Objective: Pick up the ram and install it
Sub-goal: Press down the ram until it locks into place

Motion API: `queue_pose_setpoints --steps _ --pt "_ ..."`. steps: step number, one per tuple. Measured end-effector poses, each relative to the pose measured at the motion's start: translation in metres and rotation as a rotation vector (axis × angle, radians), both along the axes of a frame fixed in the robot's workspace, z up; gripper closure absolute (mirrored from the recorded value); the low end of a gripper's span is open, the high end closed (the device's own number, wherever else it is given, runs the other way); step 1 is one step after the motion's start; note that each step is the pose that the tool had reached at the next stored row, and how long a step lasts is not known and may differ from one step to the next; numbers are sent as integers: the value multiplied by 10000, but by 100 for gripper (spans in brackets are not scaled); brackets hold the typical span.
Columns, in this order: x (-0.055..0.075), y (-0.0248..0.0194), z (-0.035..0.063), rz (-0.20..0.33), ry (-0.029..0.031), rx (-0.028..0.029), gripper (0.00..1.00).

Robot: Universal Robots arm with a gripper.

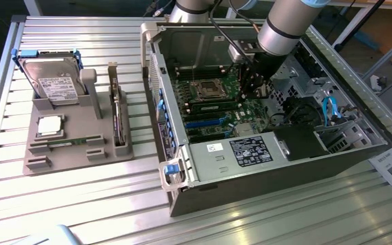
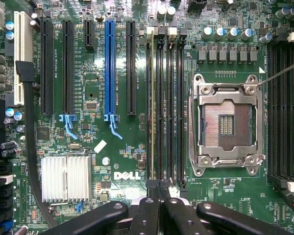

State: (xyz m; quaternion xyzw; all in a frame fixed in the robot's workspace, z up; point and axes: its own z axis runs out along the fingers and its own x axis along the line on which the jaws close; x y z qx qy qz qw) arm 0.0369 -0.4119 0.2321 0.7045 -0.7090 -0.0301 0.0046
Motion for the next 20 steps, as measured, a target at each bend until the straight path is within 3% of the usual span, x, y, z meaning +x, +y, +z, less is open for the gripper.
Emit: queue_pose_setpoints --steps 7,11,14,20 --pt "0 1 -1 -1 2 6 90" --pt "0 0 74 0 40 -2 90" --pt "-4 0 77 0 42 -1 90" --pt "-219 0 74 -1 11 -2 90"
